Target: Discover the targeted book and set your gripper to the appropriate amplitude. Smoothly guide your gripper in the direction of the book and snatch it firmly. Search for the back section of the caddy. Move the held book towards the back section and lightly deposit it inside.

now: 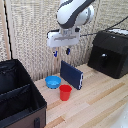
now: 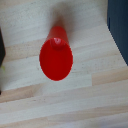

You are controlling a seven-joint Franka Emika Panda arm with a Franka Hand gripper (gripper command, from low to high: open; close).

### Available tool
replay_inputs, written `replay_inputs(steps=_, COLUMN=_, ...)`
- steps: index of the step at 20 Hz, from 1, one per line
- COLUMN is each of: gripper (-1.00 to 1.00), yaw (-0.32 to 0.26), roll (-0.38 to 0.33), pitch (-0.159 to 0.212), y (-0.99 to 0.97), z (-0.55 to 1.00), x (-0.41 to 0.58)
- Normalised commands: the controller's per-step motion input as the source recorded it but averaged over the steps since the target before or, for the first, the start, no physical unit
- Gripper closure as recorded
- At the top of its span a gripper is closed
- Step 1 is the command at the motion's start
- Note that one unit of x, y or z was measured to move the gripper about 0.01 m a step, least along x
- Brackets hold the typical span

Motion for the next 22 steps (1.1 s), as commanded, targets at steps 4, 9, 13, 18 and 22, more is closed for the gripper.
replay_inputs(steps=4, gripper=-1.00, yaw=-0.029, roll=0.036, pitch=0.006, y=-0.51, z=-0.12, x=0.000)
replay_inputs(steps=9, gripper=-1.00, yaw=-0.027, roll=0.027, pitch=0.007, y=-0.53, z=-0.15, x=0.000)
replay_inputs(steps=13, gripper=-1.00, yaw=-0.002, roll=0.020, pitch=0.001, y=-0.50, z=-0.15, x=0.016)
replay_inputs(steps=18, gripper=-1.00, yaw=0.021, roll=0.003, pitch=0.000, y=-0.47, z=-0.19, x=0.085)
replay_inputs(steps=22, gripper=-1.00, yaw=0.058, roll=0.000, pitch=0.000, y=-0.41, z=-0.21, x=0.077)
